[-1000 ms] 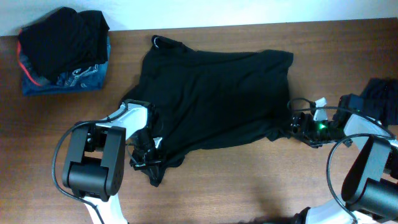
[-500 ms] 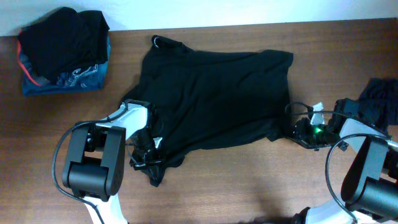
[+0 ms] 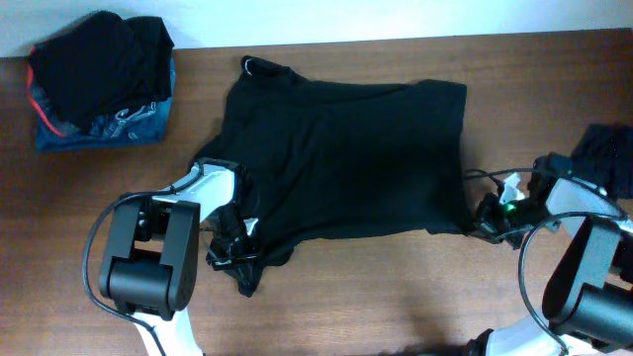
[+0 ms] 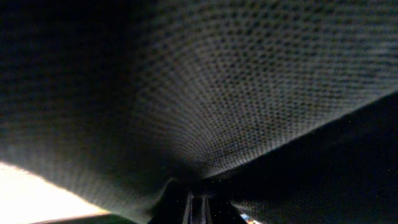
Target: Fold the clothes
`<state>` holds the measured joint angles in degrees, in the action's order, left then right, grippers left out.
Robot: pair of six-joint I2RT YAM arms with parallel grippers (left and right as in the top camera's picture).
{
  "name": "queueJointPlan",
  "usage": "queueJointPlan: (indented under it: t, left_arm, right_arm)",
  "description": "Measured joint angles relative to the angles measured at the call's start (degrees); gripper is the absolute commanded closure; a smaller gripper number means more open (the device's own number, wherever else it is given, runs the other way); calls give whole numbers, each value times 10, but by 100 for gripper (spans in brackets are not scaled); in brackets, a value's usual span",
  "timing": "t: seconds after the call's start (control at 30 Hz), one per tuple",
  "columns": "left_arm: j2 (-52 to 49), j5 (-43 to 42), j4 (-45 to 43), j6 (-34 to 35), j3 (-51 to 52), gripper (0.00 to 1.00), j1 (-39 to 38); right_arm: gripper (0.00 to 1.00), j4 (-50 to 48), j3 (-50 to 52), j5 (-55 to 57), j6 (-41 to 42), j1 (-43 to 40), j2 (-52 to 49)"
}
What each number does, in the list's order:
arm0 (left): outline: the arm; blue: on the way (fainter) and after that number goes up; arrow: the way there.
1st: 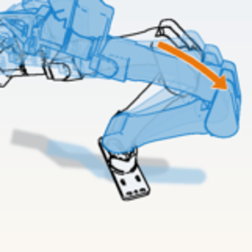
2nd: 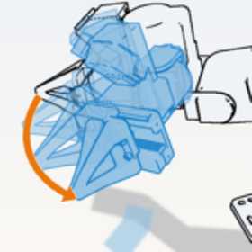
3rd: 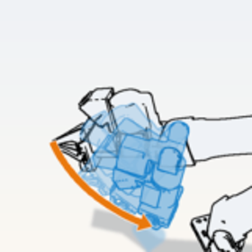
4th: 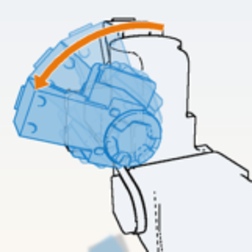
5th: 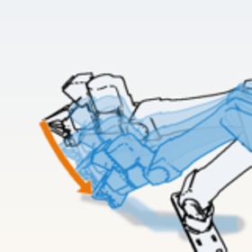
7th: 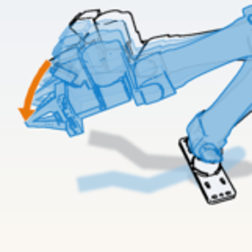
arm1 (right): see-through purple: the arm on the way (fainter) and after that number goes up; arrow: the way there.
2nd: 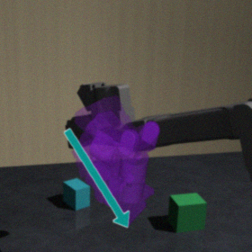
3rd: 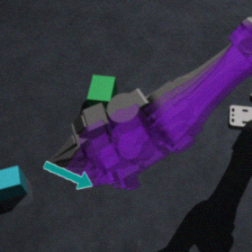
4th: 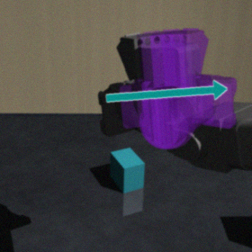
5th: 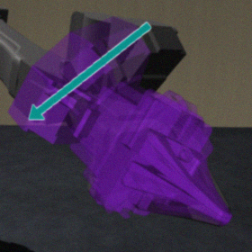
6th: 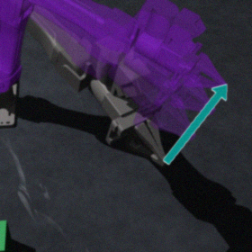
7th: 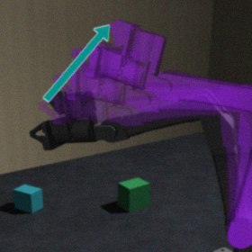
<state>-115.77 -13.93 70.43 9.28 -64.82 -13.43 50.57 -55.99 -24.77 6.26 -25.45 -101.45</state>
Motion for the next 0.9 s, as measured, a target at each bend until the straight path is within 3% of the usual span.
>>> queueJointPlan:
  t: [0.17, 0.53, 0.67, 0.7, 0.73, 0.9]
  left_arm:
    - [0, 0, 3, -5, 0, 92, 0]
    - [0, 13, 10, -15, 0, 92, 0]
    - [0, 14, 11, -15, 0, 92, 0]
    - [0, 14, 11, -16, 0, 91, 0]
    - [0, 17, 12, -15, 0, 91, 0]
    - [-1, 26, 16, -16, 0, 91, 0]
  right_arm:
    - [96, 91, -82, 66, 0, 0, 0]
    - [94, 110, -97, 228, 75, 4, 0]
    - [71, 123, -102, 245, 87, 4, 0]
    - [48, 125, -104, 250, 86, 4, 0]
    - [36, 129, -109, 261, 92, 4, 0]
    - [31, 146, -118, 280, 98, 3, 0]
